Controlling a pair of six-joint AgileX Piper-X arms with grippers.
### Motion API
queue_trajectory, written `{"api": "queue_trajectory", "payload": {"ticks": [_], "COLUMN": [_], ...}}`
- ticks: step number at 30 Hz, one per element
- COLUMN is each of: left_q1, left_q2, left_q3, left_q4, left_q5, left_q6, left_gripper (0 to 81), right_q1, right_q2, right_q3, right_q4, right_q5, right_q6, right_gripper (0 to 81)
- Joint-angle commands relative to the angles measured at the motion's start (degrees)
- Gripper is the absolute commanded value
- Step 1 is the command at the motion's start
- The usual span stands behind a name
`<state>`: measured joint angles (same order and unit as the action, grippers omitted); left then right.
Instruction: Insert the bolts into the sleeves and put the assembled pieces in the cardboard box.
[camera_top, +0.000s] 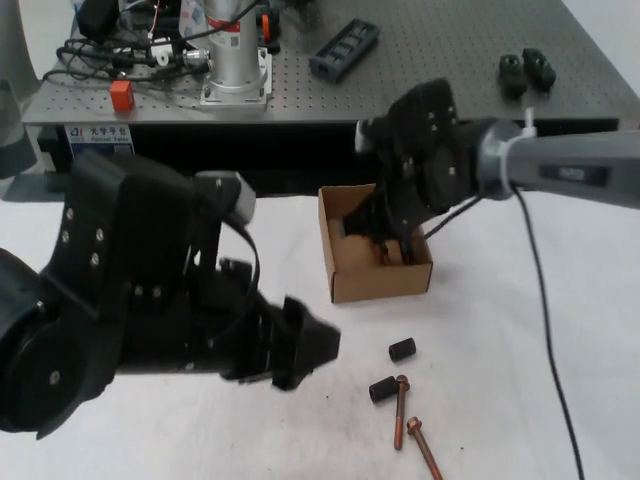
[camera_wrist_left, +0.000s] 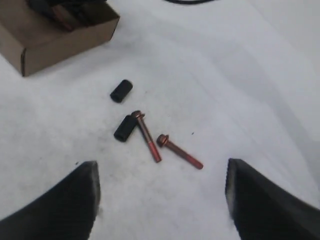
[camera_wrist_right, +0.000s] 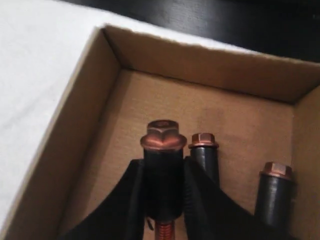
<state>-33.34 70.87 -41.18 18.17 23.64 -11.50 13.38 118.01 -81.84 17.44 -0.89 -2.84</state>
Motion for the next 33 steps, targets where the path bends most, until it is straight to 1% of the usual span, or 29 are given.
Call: {"api": "queue_trajectory", "payload": {"ticks": [1, 4, 5, 6, 9, 11, 13, 15, 19, 24, 28, 33], "left_q1": [-0.1, -0.7, -1.2, -1.8, -4.3, -5.7, -6.9, -7.6, -8.0, -8.4, -9.2, -10.2], "left_q2": [0.5, 5.4, 7.5, 9.6, 16.1, 20.2, 25.0, 29.8, 37.9, 46.2, 49.6, 51.0], "left_q3": [-0.7, -3.5, -4.8, -6.5, -12.4, -16.7, -21.5, -27.3, -38.6, -49.8, -54.3, -54.8], "left_q4": [1.2, 3.4, 4.0, 4.5, 6.5, 8.8, 12.3, 17.3, 27.3, 33.4, 36.4, 35.8], "left_q5": [-0.8, -1.1, -1.7, -2.0, -3.7, -5.1, -7.4, -9.0, -11.5, -11.5, -11.5, -12.0], "left_q6": [1.4, 1.7, 1.7, 2.2, 4.9, 8.5, 13.7, 19.0, 27.9, 32.5, 36.5, 39.5], "left_gripper": [51.0, 51.0, 51.0, 51.0, 49.4, 47.5, 46.1, 44.9, 43.1, 40.2, 39.8, 39.8], "right_q1": [-0.8, -1.3, -1.5, -1.8, -2.7, -3.6, -4.4, -5.2, -6.7, -7.6, -8.2, -8.2], "right_q2": [3.7, 4.2, 4.1, 3.7, 0.8, -2.4, -5.7, -9.6, -18.5, -27.2, -32.4, -36.8], "right_q3": [-6.8, -8.2, -8.6, -8.9, -9.2, -9.2, -8.0, -5.0, 3.3, 15.0, 22.8, 30.2], "right_q4": [7.1, 7.9, 8.4, 8.9, 11.1, 13.9, 15.9, 16.1, 16.0, 16.0, 16.0, 16.0], "right_q5": [0.1, 0.1, 0.1, -0.1, -0.9, -4.3, -6.4, -7.5, -7.5, -7.5, -7.5, -7.6], "right_q6": [-0.6, -0.6, -0.6, -0.6, -0.6, -0.6, -0.6, -0.6, -0.6, 0.3, 1.3, 2.8], "right_gripper": [10.0, 32.2, 37.8, 40.0, 36.3, 32.6, 31.4, 31.5, 31.5, 31.5, 31.5, 31.5]}}
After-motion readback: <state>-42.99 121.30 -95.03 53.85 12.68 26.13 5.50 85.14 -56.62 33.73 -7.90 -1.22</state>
